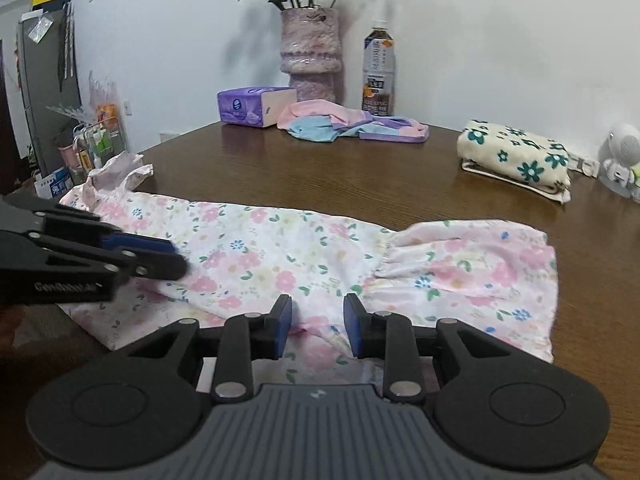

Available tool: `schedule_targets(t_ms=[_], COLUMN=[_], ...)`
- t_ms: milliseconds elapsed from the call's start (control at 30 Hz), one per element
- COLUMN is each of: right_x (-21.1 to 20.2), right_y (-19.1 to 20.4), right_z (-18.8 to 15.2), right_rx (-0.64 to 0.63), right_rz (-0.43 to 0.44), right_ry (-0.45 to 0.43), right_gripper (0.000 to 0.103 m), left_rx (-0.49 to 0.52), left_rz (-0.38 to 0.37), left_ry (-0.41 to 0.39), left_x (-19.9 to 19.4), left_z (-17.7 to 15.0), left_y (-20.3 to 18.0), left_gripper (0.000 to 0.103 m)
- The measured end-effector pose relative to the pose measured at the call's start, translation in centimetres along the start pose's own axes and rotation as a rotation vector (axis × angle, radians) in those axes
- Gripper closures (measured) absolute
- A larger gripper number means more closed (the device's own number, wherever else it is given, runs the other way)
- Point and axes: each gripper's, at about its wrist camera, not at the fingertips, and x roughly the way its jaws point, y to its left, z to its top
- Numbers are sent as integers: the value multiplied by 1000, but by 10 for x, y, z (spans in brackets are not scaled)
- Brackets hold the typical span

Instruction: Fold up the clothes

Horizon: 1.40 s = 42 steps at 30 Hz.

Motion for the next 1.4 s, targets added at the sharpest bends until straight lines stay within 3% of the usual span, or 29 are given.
schedule_targets(t_ms=[133,467,833,933,1067,1133,1300,1400], right_x=[-1,0,0,0,0,0,0,0], right_y=[-7,-2,2,3,4,5,6,6], right_z=[-1,-2,-1,-1,-2,-2,-2,-2], right_rx=[30,4,-21,-30,-33,-36,-39,-38], right_rz=[2,-17,-23,-26,-21,-22,-22,-19], right_ry=[4,10,13,13,13,14,14,14], right_gripper=[76,75,70,69,66,66,65,64], left_rx=[-39,-102,-66,-36,29,73,80,63], left_rz=[-4,44,56,87,-16,-45,-56,-43], left_ry=[-2,-15,-17,-53,-106,-92,10,3], left_x=[-9,-25,-27,-34,-38,-29,4,3], left_z=[-6,-17,-19,-14,4,9,3,-2], left_y=[13,37,33,20,-11,-29,-44,-39], left_gripper=[95,96,95,94,90,90,89,89])
